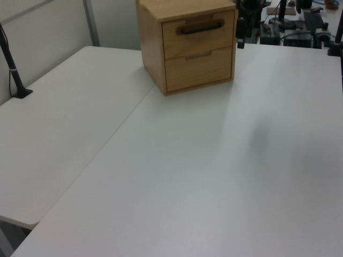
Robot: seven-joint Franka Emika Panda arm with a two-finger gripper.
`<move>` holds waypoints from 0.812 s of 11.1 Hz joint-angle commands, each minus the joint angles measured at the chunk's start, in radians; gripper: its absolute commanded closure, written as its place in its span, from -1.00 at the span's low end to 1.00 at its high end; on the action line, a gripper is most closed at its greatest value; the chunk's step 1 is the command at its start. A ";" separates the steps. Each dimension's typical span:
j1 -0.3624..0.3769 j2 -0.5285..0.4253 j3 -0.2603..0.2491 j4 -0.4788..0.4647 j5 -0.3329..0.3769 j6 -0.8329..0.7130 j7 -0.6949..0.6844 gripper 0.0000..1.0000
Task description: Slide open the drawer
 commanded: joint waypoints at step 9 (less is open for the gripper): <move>-0.003 0.065 0.008 0.040 -0.198 0.324 -0.592 -1.00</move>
